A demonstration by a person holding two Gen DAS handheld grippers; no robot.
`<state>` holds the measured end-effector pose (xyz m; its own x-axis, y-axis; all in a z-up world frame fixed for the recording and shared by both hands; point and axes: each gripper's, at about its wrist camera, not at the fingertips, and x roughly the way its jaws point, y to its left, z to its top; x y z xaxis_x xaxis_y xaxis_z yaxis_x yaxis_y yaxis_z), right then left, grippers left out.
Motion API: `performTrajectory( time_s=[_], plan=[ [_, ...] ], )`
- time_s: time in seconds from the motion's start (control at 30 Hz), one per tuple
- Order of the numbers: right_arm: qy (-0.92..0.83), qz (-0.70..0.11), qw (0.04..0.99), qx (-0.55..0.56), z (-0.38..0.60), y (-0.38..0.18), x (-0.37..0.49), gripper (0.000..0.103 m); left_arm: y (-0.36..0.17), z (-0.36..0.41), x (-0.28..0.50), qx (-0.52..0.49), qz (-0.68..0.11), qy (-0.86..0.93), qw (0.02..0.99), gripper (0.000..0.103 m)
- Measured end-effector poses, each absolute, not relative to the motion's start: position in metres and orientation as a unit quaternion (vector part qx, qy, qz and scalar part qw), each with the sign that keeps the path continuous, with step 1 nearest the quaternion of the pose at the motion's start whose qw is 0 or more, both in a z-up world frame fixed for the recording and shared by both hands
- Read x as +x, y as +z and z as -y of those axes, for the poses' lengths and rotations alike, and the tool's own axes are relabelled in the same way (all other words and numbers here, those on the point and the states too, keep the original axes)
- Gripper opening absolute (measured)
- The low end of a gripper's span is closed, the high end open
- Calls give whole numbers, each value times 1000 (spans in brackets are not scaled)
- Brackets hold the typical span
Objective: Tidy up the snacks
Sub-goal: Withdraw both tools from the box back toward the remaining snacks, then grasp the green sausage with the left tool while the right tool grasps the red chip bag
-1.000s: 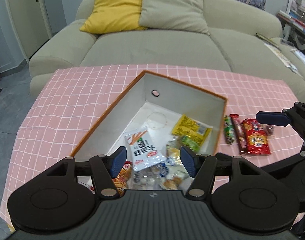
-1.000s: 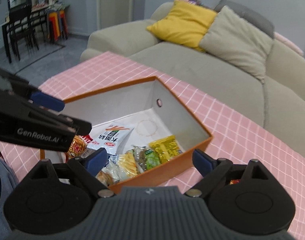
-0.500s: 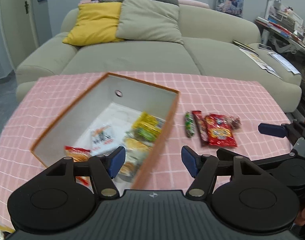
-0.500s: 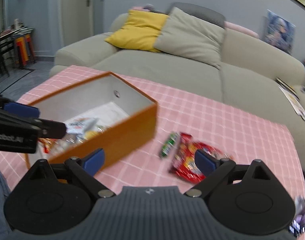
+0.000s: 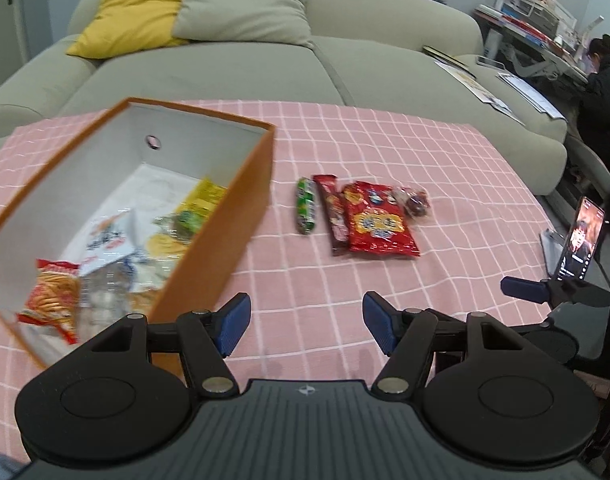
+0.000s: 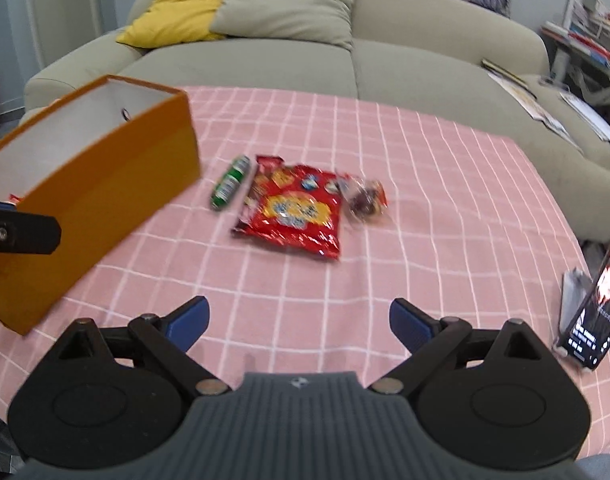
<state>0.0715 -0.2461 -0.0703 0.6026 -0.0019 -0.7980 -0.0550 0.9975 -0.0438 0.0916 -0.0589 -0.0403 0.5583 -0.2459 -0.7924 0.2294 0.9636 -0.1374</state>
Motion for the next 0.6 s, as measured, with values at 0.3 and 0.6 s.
performTrajectory(
  time_s=[0.3, 0.6],
  plan=[
    [30, -420, 906, -39, 262, -80, 83, 94, -57, 83, 116, 8, -445, -155, 882, 75],
    [37, -406, 912, -44, 279, -97, 112, 93, -74, 97, 148, 13, -444, -163, 881, 76]
  ],
)
